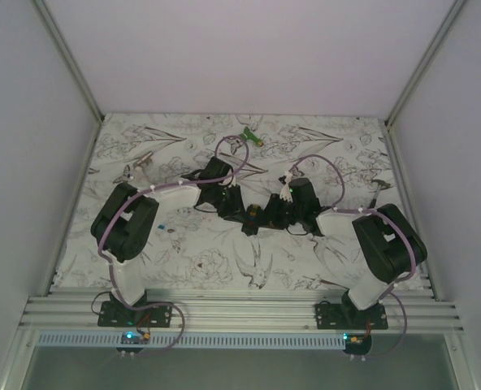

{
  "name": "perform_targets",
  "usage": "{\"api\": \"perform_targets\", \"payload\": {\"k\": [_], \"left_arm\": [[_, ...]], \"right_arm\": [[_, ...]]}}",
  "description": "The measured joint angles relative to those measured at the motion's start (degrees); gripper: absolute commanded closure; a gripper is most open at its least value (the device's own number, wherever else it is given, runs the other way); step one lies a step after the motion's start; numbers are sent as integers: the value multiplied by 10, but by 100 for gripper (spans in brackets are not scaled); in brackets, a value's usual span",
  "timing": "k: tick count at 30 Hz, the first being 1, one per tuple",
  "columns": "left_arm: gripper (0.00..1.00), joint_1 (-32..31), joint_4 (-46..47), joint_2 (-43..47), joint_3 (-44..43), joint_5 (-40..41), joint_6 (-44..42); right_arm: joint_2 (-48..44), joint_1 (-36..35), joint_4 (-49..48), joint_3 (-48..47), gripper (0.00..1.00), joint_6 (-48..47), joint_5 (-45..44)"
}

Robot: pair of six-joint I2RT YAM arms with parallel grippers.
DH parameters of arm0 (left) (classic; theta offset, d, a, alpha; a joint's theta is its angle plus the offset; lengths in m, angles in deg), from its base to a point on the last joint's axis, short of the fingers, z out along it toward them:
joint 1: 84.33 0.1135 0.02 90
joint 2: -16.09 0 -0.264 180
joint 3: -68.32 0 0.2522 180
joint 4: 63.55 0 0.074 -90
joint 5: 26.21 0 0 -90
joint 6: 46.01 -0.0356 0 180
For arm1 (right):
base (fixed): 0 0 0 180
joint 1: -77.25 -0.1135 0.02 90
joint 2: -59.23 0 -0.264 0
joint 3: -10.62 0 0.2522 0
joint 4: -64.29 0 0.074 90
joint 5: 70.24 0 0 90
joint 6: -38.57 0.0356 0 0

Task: Snap on the fuse box
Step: Install the fuse at the fuse box base.

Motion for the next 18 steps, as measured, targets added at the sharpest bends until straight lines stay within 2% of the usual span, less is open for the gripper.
{"api": "perform_targets", "payload": {"k": [3,11,18], "left_arm": [[82,0,1,0,0,0,4],[82,-6,2,-3,-2,-2,10],[82,-6,0,-3,-3,-2,12]], "right_arm": [[-6,0,5,3,68,-3,-6],[-12,0,4,3,68,-3,-16],[-8,0,6,-1,78,-3,-16]]}}
